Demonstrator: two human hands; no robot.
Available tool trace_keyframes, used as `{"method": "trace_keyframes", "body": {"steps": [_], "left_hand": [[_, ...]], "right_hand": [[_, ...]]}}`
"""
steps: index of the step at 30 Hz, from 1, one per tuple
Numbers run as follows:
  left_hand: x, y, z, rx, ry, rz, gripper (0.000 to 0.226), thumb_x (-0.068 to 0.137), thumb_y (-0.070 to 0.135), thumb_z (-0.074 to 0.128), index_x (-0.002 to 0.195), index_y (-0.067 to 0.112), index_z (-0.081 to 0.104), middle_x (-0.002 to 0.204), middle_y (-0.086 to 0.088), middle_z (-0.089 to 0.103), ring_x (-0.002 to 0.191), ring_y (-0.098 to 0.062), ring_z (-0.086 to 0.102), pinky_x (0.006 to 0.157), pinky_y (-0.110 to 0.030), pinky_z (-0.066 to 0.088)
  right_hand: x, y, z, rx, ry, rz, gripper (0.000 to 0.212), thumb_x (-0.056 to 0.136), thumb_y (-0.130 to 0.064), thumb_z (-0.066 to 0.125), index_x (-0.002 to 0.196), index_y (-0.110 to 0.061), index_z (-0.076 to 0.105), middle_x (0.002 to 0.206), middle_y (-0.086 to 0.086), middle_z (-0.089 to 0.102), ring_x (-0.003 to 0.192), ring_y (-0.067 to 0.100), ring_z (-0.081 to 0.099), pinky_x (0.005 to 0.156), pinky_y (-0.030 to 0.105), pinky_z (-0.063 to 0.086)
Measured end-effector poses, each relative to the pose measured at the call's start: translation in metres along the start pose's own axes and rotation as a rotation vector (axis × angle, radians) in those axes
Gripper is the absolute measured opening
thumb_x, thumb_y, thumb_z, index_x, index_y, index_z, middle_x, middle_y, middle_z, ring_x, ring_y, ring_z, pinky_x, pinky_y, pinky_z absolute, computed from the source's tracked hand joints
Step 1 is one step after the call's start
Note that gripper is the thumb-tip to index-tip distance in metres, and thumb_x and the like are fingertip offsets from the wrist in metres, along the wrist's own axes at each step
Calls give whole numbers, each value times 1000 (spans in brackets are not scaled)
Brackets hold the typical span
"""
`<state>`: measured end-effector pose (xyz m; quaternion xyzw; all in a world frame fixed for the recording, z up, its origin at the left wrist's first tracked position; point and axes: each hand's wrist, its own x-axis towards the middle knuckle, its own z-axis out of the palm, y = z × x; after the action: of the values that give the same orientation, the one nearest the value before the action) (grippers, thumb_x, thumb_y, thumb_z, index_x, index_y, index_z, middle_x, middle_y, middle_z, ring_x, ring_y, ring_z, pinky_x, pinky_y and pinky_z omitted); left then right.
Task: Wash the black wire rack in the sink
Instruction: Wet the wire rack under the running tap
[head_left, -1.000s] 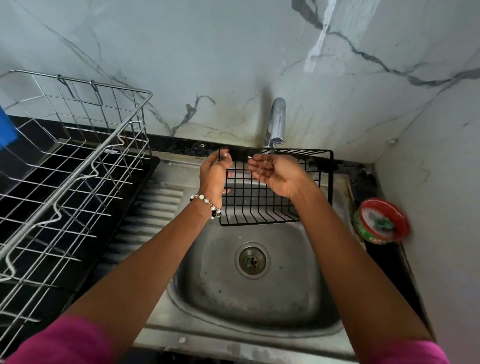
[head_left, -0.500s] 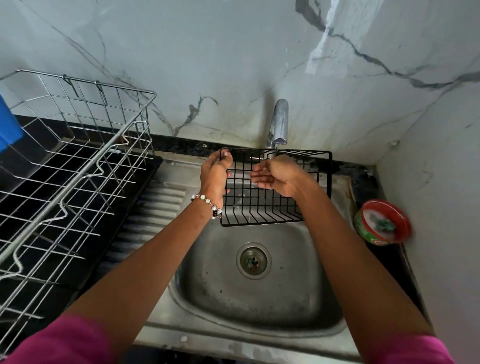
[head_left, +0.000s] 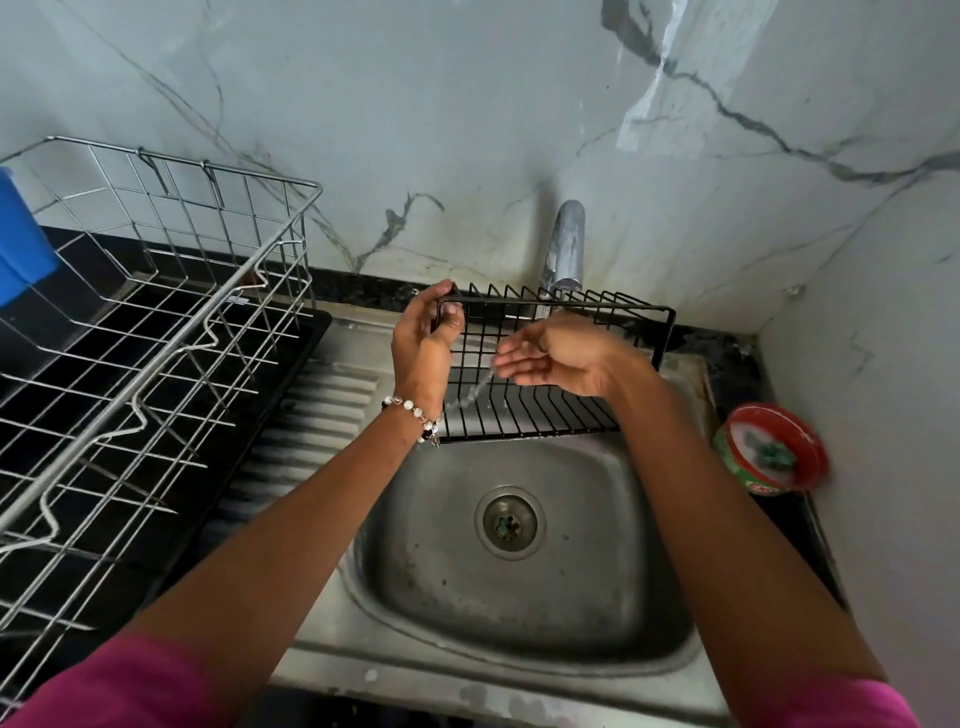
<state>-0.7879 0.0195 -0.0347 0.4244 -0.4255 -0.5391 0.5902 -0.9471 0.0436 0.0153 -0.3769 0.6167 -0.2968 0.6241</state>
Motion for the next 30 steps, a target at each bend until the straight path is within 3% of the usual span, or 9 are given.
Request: {"method": "trace_keyframes", "body": {"steps": [3,7,11,14,18,21,24,27,30], "left_hand": [[0,7,-2,-21,-47,68,40,83,-12,54,120,3,60,100,-5,59,89,-13,57,84,-19,50],[-1,12,-5,81,-69,137,46,79,1,60,124,5,59,108,-4,63,103,-14,58,91,-25,49],[-6,20,-9,213,-84,239,51,79,11,62,129,3,57,113,0,64,107,-11,59,96,-27,47],[-8,26,-11,253,-92,280,55,77,17,60,131,6,54,117,4,62,108,-5,59,96,-22,46],[-5,27,-15,284,-79,297,54,81,4,59,134,-1,51,120,2,59,108,0,58,94,-20,46],[-5,30,-19,308,-67,324,57,80,11,60,134,-1,51,125,4,59,114,-8,58,101,-37,48],[-5,30,-21,341,-66,350,59,78,14,61,135,3,52,130,0,59,121,-24,57,101,-56,47],[-4,31,-21,355,-71,335,58,79,14,62,135,3,52,128,-4,60,114,-15,59,100,-47,50],[-1,36,-18,389,-68,316,50,82,12,64,132,11,57,109,1,62,95,1,58,93,-28,51]], "right_hand": [[3,4,-5,-45,142,-9,28,92,6,36,108,7,59,108,20,65,98,28,62,96,42,50],[-3,4,-7,99,16,-23,33,93,8,34,112,6,60,108,20,68,103,30,66,94,40,51],[0,6,-10,152,148,-34,34,94,8,32,112,4,60,113,19,66,108,30,63,93,38,51],[-1,6,-8,229,17,-68,36,92,11,32,113,4,60,114,20,67,107,29,65,93,38,51],[-2,9,-6,-28,7,23,28,93,6,38,105,6,63,109,21,68,101,29,67,92,40,52],[3,13,-10,-83,204,14,27,93,5,39,108,13,59,114,26,64,98,30,66,93,43,50],[1,11,-6,182,122,-57,34,94,8,29,110,12,59,112,26,65,106,34,65,95,43,51],[-2,11,-2,120,48,-14,33,94,8,33,108,8,62,107,21,68,100,30,68,89,39,53],[2,14,-5,88,178,41,27,95,4,37,103,8,63,104,21,68,97,30,68,85,39,55]]}}
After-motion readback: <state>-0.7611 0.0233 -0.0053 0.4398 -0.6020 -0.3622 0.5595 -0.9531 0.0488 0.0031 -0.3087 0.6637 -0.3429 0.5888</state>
